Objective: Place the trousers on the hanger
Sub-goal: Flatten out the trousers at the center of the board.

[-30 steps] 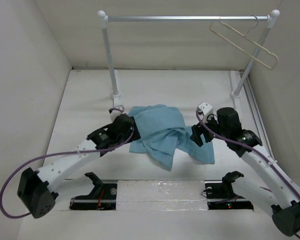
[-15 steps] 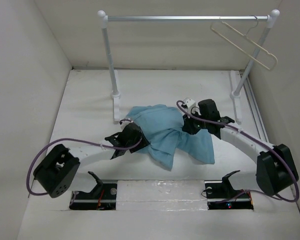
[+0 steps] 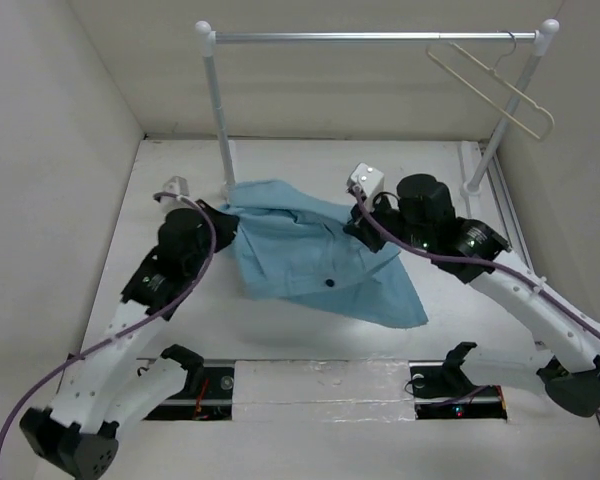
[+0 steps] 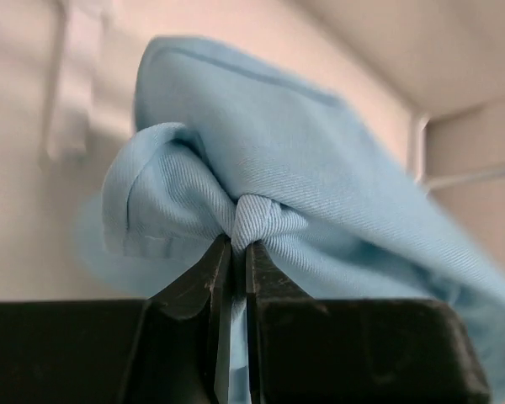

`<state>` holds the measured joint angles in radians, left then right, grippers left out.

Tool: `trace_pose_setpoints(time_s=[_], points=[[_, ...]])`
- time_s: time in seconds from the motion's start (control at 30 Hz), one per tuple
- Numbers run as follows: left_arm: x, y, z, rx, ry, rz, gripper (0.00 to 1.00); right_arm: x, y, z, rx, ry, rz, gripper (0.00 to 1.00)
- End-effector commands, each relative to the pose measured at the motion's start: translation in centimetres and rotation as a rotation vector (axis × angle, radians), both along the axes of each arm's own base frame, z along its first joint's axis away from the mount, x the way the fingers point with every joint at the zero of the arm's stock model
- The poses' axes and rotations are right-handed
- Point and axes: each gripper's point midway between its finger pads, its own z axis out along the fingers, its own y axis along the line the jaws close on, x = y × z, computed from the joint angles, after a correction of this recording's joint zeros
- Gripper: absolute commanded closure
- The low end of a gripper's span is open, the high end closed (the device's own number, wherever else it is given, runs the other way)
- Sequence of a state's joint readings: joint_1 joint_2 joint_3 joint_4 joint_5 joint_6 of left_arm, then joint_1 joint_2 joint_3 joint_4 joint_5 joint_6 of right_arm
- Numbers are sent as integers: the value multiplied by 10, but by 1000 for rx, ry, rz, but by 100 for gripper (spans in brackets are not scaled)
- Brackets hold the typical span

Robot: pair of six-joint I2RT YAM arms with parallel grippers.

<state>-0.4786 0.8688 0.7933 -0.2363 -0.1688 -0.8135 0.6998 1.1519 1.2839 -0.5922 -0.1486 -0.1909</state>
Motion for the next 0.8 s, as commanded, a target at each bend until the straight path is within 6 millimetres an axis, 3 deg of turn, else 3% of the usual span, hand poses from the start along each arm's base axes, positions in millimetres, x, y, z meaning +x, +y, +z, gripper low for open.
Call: trace_pose_setpoints(time_s=[0.0,0.03,0.13,0.2,0.33,0.37,0.4,0.43,0.5,0.53,0.57,0.6,0.67,0.7,0.73,0.77], points=[[-12,61,21,204,-20,137,100,-49,20,-60,-164,171,131,100],[-20,78,13,268,29,197,100,-60,34,-76,-179,198,164,100],[-23,82,10,273,33,211,100,-83,51,-130,-340,261,193,100],[-22,77,6,261,38,191,100,-79,52,-136,-337,253,165,100],[-25,59,-13,186,79,128,100,-29,39,-88,-209,141,46,100],[-25,55,-9,166,71,116,100,-9,24,-77,-206,127,-13,100],[-25,52,-2,144,57,107,100,0,19,-63,-192,118,-41,100],[-24,47,18,107,17,88,100,15,9,-30,-203,41,-76,100],[-22,42,45,69,-33,75,100,40,-16,3,-214,-17,-184,100],[-21,35,68,36,-69,45,100,49,-39,17,-253,-33,-272,100],[-20,29,79,18,-88,18,100,59,-51,53,-210,-86,-331,100],[-19,21,82,-5,-87,-16,100,78,-78,58,-221,-82,-427,100],[-26,-20,78,-85,-64,-178,100,95,-108,74,-220,-110,-539,100],[-30,-36,74,-152,-35,-224,100,109,-132,70,-234,-98,-620,100],[-39,-60,59,-221,-7,-333,100,118,-143,68,-231,-97,-663,100],[-43,-69,50,-270,14,-371,100,123,-149,63,-227,-86,-683,100]])
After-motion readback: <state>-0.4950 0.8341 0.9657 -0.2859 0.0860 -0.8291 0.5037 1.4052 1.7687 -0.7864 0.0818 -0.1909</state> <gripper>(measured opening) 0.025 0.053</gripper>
